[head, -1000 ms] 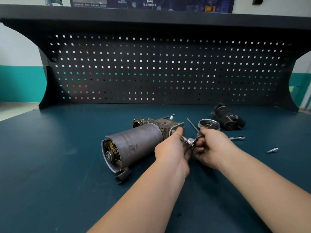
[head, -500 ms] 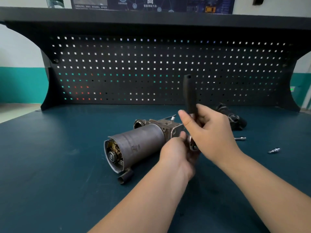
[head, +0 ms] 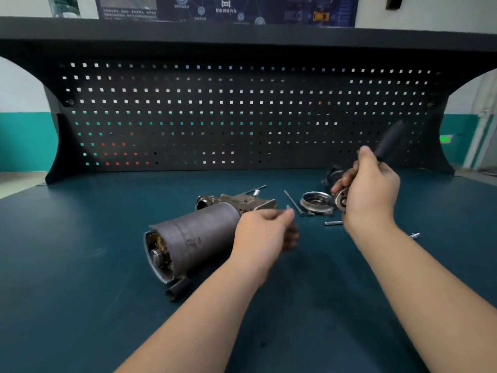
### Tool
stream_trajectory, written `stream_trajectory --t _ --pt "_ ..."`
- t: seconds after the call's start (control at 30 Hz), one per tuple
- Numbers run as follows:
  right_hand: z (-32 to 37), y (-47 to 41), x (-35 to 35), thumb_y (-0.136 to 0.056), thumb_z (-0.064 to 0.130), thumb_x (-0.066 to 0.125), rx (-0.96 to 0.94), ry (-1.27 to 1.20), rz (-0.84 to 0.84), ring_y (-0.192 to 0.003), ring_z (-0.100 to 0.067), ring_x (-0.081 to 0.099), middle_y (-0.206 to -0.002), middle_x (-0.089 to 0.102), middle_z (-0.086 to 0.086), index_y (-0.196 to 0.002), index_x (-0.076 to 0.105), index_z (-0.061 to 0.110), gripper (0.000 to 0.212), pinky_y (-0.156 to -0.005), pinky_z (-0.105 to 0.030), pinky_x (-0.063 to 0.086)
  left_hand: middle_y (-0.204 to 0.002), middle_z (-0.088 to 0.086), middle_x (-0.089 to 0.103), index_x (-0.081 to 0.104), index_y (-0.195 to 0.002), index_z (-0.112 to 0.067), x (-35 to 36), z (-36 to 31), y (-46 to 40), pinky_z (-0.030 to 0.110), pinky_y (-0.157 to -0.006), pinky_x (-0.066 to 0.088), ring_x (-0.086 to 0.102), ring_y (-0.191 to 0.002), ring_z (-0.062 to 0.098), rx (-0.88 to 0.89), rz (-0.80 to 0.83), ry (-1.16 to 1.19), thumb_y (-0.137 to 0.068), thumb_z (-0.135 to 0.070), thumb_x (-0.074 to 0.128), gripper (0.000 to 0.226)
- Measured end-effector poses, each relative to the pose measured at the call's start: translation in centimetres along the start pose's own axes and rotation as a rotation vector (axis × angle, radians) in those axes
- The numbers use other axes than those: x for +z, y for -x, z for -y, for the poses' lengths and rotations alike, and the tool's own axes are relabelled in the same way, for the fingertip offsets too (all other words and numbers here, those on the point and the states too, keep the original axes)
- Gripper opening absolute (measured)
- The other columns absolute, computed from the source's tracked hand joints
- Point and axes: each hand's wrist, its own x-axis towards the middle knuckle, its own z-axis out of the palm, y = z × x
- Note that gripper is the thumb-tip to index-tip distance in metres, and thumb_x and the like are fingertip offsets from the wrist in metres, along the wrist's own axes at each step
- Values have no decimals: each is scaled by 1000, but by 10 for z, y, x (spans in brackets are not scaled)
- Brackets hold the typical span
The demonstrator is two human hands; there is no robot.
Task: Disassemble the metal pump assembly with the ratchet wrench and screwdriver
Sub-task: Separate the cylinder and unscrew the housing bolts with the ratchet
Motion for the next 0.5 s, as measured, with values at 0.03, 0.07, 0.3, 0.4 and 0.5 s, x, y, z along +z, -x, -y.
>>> stream_trajectory --t 0.03,0.07,0.3,0.4,0.5 --pt "1 -8 -5 -97 30 46 -17 19 -82 -31 -12 44 -37 41 6 -65 40 15 36 -36 -16 30 -69 5 65 64 -72 -8 2 5 -3 30 -63 56 61 -60 17 98 -3 -377 -92 -26 58 27" --pt "0 -16 -11 -96 29 46 -27 24 -166 -31 -12 43 -38 42 6 -65 40 15 35 -35 -16 30 -67 4 63 60 -69 -8 6 6 -7 31 -64 51 59 -64 20 177 -11 -764 -92 -31 57 33" --pt "-28 -39 -30 -93 25 46 154 7 -401 -47 -23 48 -61 50 -7 -64 43 12 32 -32 -15 29 -107 15 60 61 -103 -2 71 1 -76 34 -67 40 60 -99 34 326 17 -1560 -90 -3 50 17" --pt "-30 -43 -29 -93 26 45 176 5 -385 -52 -26 47 -66 53 -9 -64 44 12 32 -32 -15 30 -109 14 60 62 -105 -3 89 8 -99 34 -67 41 59 -100 34 304 4 -1576 -86 5 47 25" --pt "-28 -41 -25 -92 29 45 169 44 -366 -53 -26 49 -60 53 -3 -64 45 14 32 -47 -25 40 -111 14 62 62 -106 -4 94 19 -109 35 -68 41 60 -100 33 274 -4 -1563 -85 6 44 29"
